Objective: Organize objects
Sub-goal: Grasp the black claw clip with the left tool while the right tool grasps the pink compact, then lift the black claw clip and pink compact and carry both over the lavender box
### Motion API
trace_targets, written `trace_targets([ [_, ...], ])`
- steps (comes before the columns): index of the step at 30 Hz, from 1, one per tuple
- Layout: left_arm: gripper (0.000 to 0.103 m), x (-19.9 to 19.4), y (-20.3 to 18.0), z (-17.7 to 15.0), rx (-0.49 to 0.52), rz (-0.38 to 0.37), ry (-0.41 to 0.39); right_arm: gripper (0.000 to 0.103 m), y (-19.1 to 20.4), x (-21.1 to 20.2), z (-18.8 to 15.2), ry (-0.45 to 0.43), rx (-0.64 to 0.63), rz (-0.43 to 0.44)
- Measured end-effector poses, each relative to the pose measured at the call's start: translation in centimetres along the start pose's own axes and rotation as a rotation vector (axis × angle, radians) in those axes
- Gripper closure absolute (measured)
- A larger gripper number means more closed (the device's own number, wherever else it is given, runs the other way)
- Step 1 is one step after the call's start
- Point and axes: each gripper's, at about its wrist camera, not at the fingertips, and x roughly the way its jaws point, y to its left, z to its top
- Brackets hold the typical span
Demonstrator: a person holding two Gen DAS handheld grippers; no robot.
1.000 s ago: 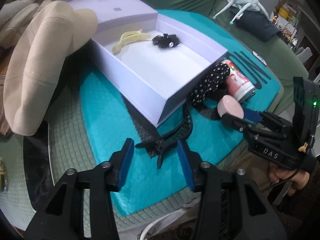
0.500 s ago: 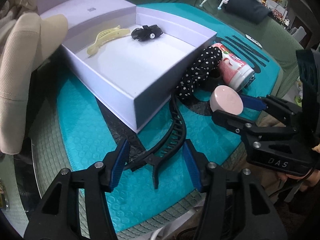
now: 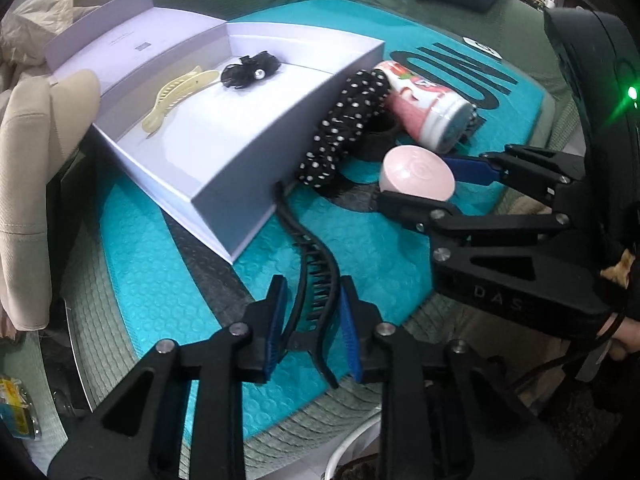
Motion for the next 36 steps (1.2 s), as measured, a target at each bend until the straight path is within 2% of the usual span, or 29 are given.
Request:
trace_targets([
  [3, 0.084, -0.3, 0.0, 0.0, -0.031, -0.044, 0.016, 0.051, 0.1, -0.3, 0.0, 0.001, -0.002, 0.005],
  [7, 0.084, -1.1, 0.2, 0.1, -0.059, -0.053, 0.006, 0.051, -0.5, -1.0, -0.2, 0.005, 0.033, 0.035],
  [13, 0.084, -2.7, -0.3, 1.0, -0.045, -0.035, -0.031, 0.051, -1.3, -2.6, -0.3, -0.005, 0.063, 0.053],
  [29, 0.084, -7.1, -0.3, 3.2, -0.029, -0.023, -0.113, 0.051, -0.5, -7.1, 1.0, -0.058, 0.046, 0.074],
  [36, 0.084, -8.2, 0.3, 3.9, -0.033, -0.01, -0.124, 0.051, -0.3, -8.3, 2.2, -0.075, 0.03, 0.069],
])
